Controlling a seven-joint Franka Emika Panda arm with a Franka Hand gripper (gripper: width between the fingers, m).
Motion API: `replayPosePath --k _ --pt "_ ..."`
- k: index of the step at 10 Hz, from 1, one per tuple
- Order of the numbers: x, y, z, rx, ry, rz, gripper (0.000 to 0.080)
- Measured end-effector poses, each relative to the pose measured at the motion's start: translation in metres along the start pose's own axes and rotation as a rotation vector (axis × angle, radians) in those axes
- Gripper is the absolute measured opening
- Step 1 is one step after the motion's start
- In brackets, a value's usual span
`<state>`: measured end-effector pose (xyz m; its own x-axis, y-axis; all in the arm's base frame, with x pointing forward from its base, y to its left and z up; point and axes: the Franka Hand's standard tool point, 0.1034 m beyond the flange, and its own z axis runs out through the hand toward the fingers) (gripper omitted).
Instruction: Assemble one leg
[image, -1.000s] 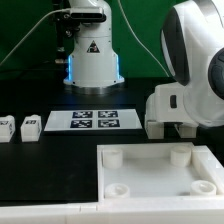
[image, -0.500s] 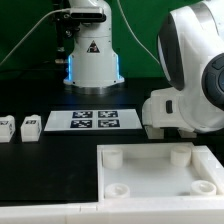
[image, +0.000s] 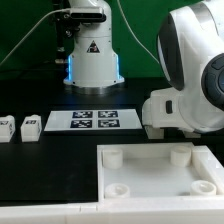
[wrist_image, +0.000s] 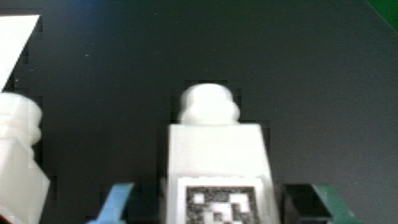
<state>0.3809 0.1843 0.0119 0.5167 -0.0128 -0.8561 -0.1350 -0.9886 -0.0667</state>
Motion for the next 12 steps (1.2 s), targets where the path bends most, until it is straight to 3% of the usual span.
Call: replayPosePath --k 9,10,12 --pt "0.000 0.001 -0.003 0.001 0.005 -0.011 0.0290" --pt "0.000 0.002 -0.014 0.005 0.025 -0.022 0.0290" --pt "-0.019 0.005 -0.041 -0.014 0.065 -0.044 0.0290"
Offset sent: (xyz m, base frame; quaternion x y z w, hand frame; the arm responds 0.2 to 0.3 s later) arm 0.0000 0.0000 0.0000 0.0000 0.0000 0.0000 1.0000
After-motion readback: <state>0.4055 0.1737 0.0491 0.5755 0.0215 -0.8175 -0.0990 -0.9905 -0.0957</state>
